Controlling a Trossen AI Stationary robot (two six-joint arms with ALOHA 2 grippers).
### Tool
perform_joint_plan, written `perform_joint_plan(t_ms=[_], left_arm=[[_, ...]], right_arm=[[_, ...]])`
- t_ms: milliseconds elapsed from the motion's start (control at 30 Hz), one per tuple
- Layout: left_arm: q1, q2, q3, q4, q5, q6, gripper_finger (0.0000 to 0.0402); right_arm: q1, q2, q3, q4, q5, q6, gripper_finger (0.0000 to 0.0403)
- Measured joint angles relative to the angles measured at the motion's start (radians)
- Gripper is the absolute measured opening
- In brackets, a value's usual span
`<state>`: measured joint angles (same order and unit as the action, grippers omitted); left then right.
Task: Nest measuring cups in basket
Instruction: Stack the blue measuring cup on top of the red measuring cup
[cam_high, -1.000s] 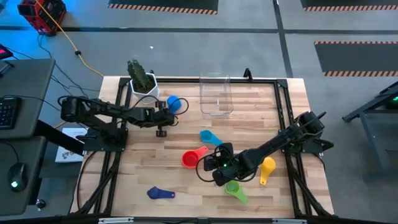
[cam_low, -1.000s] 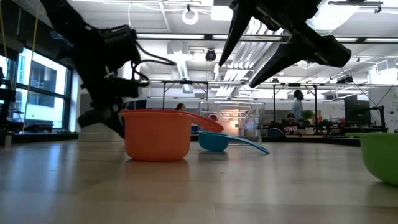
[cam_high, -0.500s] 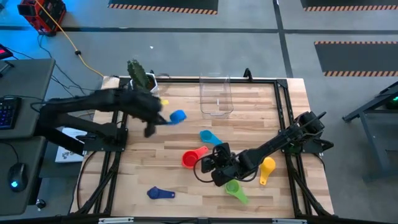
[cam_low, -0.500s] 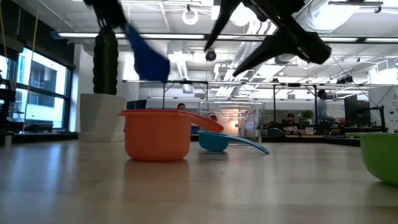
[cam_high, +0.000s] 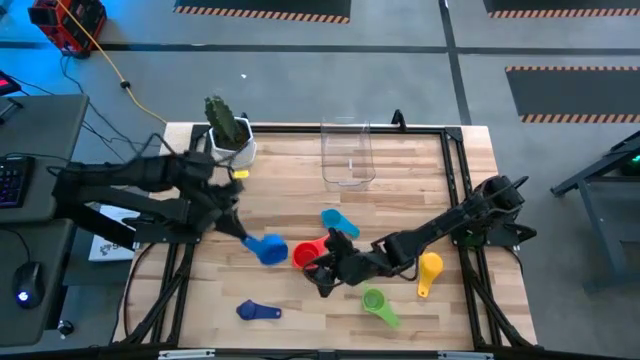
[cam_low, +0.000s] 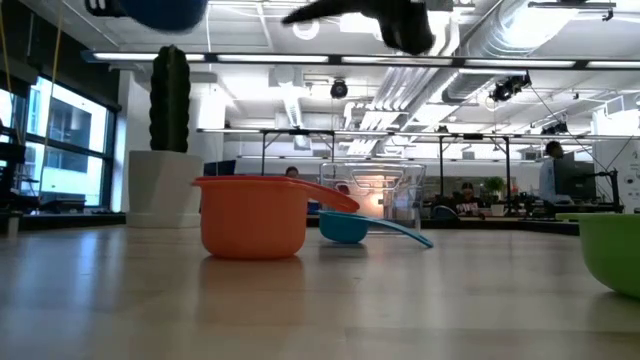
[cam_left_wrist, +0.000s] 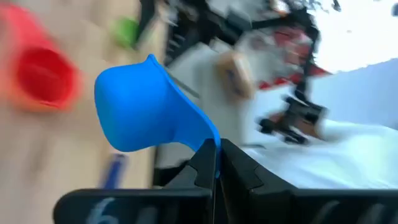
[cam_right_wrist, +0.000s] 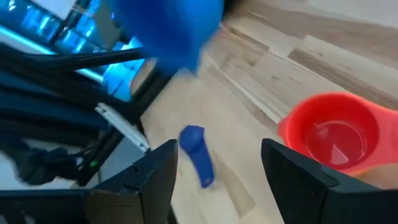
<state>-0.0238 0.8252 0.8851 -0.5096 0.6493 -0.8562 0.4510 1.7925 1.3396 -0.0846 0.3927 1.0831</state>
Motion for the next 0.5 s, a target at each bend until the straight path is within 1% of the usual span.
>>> perform_joint_plan(t_ms=[67, 167, 233, 300, 400, 500], left_arm=[[-0.027, 0.036, -0.045, 0.158, 0.078, -0.072, 0.0001], [-0.024, 0.113, -0.044, 0.265, 0.209, -0.101, 0.0], [-0.004, 0.172, -0.014, 0.275, 0.292, -0.087, 0.0], [0.02, 0.24, 0.023, 0.271, 0.354, -0.049, 0.0], [0.06, 0.343, 0.076, 0.268, 0.387, 0.026, 0.0], [0.091, 0.436, 0.112, 0.267, 0.407, 0.1, 0.0]], right_arm=[[-0.002, -0.031, 0.0, -0.007, -0.028, -0.032, 0.0224], [0.0, -0.081, 0.0, -0.024, -0.037, -0.095, 0.0224], [0.007, -0.118, 0.0, -0.04, -0.038, -0.134, 0.0224], [0.013, -0.149, 0.002, -0.059, -0.048, -0.17, 0.0224], [0.016, -0.172, 0.002, -0.091, -0.065, -0.183, 0.0224], [0.017, -0.173, 0.002, -0.124, -0.079, -0.112, 0.0224]])
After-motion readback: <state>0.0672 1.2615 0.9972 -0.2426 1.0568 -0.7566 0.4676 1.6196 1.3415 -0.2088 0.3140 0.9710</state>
